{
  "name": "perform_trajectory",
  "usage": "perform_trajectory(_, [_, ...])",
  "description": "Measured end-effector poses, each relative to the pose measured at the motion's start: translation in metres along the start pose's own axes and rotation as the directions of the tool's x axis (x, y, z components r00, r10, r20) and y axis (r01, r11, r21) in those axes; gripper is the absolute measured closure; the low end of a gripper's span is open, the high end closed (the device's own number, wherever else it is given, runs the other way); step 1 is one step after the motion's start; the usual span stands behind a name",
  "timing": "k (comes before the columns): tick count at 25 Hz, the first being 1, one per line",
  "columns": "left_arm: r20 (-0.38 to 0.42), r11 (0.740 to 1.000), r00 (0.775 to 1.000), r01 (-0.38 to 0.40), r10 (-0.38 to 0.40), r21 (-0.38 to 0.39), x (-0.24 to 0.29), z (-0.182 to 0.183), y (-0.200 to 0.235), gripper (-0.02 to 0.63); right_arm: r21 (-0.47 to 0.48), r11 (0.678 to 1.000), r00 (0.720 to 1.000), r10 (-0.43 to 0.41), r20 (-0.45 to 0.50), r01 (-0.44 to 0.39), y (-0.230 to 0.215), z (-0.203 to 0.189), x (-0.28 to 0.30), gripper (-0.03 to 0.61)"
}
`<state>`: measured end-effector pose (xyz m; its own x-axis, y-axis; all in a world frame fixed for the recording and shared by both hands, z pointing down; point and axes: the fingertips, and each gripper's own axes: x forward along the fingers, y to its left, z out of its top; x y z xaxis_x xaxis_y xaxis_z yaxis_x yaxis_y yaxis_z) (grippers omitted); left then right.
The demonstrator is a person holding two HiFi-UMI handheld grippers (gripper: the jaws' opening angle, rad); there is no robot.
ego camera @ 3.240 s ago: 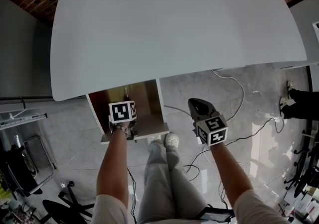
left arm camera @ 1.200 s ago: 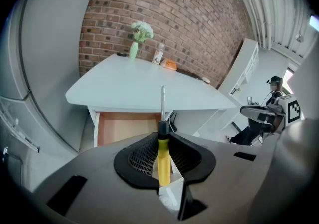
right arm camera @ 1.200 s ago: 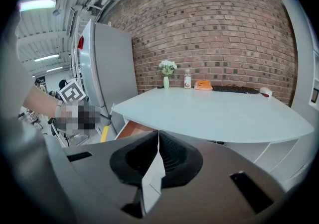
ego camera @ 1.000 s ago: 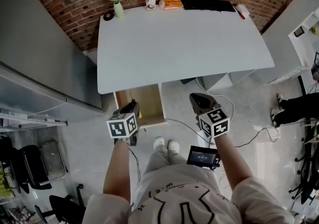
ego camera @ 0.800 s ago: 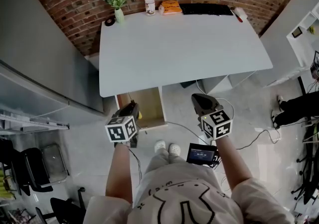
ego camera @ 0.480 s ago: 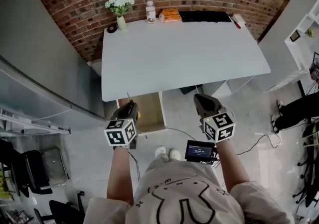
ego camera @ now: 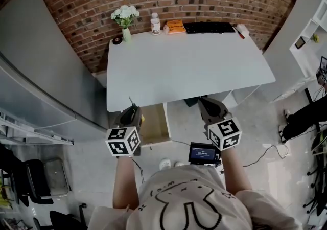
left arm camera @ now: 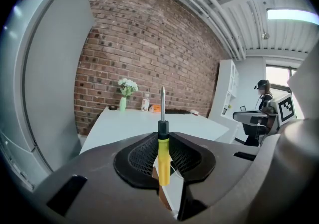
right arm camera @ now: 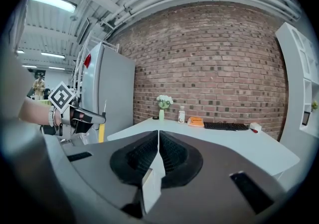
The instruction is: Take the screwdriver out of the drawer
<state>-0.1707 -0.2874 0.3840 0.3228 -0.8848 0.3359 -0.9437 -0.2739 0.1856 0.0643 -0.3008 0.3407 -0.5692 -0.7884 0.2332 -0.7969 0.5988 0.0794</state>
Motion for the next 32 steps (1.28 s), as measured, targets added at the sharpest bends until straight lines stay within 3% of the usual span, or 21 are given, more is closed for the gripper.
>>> perform_trajectory(11, [0.144,0.998,0.989,0.01,-0.019,0.061,-0.02,0.048,-0.014,0.534,-0.045,0.999,0.994,-0.012,0.105,0.017,-0.001,0.039,-0.012,0.558])
perform_trajectory(18, [0.233,0.988,0.971,0.019,-0.054,0.151,-0.03,0.068,-0.031,0.534,-0.051,0.999,0.987,0.017,0.157,-0.009,0.009,0.054,-0.017,0.558])
perform_trajectory(32, [0.341,0.985,0.939,-0.026,-0.035,0.172,-0.047,0.082,-0.036,0.535,-0.097,0.994,0.977,-0.032,0.213,0.054,0.009,0.069,-0.031,0.56])
